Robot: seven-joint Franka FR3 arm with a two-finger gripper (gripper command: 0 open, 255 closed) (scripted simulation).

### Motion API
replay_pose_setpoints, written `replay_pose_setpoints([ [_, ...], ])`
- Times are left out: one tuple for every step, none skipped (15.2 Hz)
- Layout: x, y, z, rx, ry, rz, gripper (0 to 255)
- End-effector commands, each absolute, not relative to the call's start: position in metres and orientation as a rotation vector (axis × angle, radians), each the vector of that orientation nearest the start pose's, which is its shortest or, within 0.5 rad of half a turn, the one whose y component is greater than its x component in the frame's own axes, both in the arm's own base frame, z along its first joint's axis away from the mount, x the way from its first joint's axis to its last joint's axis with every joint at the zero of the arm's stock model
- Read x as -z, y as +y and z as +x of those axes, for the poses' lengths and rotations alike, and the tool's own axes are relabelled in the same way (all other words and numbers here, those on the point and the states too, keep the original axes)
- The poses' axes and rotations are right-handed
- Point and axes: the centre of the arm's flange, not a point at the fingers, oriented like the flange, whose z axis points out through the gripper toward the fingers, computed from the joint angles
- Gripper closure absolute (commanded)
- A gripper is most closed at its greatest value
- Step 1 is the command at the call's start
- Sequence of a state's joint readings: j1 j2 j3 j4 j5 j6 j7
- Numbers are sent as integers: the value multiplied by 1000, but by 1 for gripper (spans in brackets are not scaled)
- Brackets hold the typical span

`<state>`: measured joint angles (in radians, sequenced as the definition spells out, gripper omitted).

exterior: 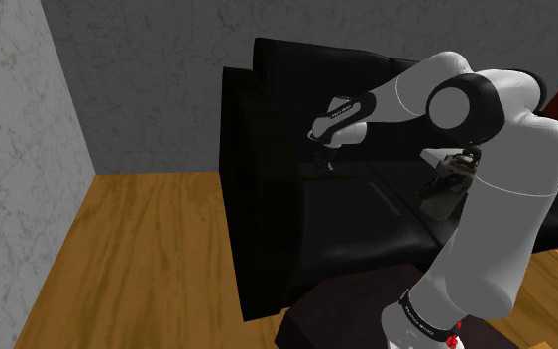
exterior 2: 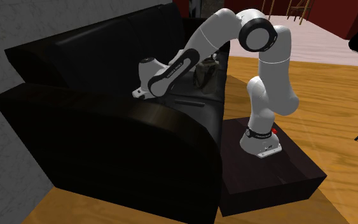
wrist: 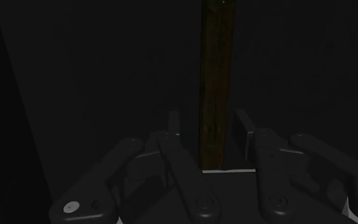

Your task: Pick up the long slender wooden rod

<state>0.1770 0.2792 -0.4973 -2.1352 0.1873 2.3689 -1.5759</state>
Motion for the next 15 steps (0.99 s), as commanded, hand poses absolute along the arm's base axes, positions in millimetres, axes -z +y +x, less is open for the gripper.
replay_pose_setpoints([
  [-285,-173,540,-18,-1688,-2643,255],
  [-286,-172,539,-18,-1688,-2643,255],
  [-285,-173,539,-18,-1687,-2643,255],
  [-290,-173,539,-18,-1687,-2643,255],
  [-295,-173,539,-18,-1687,-2643,255],
  [-301,-173,539,-18,-1687,-2643,255],
  [-306,-173,539,-18,-1687,-2643,255],
  [-311,-173,539,-18,-1687,-2643,255],
  [-316,-173,539,-18,-1687,-2643,255],
  [-322,-173,539,-18,-1687,-2643,255],
  [-327,-173,539,-18,-1687,-2643,255],
  [-332,-173,539,-18,-1687,-2643,255],
  [-338,-173,539,-18,-1687,-2643,255],
  [-343,-173,539,-18,-1687,-2643,255],
  [-348,-173,539,-18,-1687,-2643,255],
])
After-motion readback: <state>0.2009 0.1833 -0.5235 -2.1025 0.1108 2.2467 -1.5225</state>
